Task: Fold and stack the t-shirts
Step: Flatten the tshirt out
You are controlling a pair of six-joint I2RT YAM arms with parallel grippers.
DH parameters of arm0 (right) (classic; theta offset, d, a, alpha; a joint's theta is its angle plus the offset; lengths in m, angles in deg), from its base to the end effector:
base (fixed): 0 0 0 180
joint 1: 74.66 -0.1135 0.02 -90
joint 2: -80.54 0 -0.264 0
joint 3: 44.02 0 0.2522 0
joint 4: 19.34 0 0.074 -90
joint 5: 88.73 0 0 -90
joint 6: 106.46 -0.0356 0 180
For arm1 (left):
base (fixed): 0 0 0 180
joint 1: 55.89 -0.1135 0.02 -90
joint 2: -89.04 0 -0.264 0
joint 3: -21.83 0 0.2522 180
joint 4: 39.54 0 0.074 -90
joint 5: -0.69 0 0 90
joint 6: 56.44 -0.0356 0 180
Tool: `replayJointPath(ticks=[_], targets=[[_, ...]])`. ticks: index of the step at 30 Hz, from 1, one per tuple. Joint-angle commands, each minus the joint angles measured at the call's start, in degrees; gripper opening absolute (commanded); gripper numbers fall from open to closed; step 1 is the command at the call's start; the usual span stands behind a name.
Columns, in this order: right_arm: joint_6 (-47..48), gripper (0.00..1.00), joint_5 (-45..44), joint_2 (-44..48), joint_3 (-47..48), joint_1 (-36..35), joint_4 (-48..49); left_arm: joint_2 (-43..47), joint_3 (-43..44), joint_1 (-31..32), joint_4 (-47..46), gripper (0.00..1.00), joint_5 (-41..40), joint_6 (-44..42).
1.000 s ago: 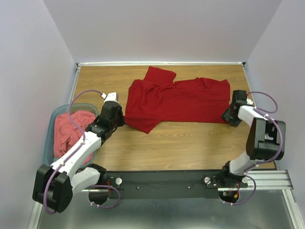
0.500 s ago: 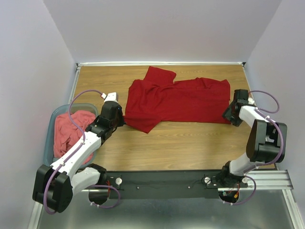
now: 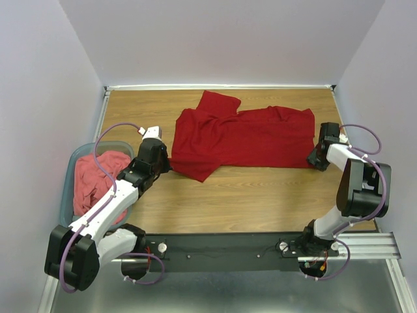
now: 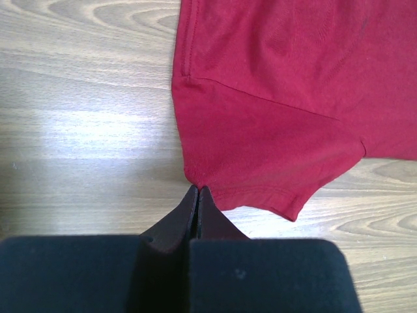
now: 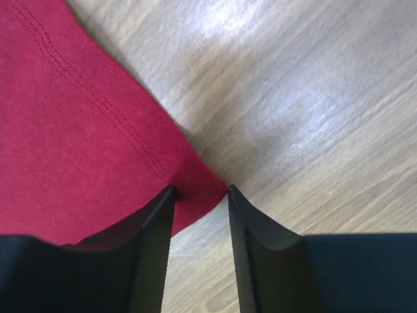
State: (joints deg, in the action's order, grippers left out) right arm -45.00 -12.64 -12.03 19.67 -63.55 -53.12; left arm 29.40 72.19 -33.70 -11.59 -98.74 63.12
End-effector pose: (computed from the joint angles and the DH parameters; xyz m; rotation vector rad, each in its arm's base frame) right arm 0.2952 -0.0667 0.1590 0.9641 2.4444 -0.2199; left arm 0.2081 -0.0786 0.2346 -0.2341 2.2165 -0.3169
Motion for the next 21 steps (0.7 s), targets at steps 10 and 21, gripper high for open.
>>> replayJointPath(ticks=[10, 21], targets=[[1.02, 0.01, 0.11, -0.15, -1.77, 0.58, 0.59, 0.49, -0.83, -0.31, -1.54, 0.00, 0.56, -0.91], [1.11, 0.00, 5.21, 9.42, 15.70, 0.58, -6.61, -6.97, 16.29, -5.93, -2.86, 0.00, -2.16, -1.79]])
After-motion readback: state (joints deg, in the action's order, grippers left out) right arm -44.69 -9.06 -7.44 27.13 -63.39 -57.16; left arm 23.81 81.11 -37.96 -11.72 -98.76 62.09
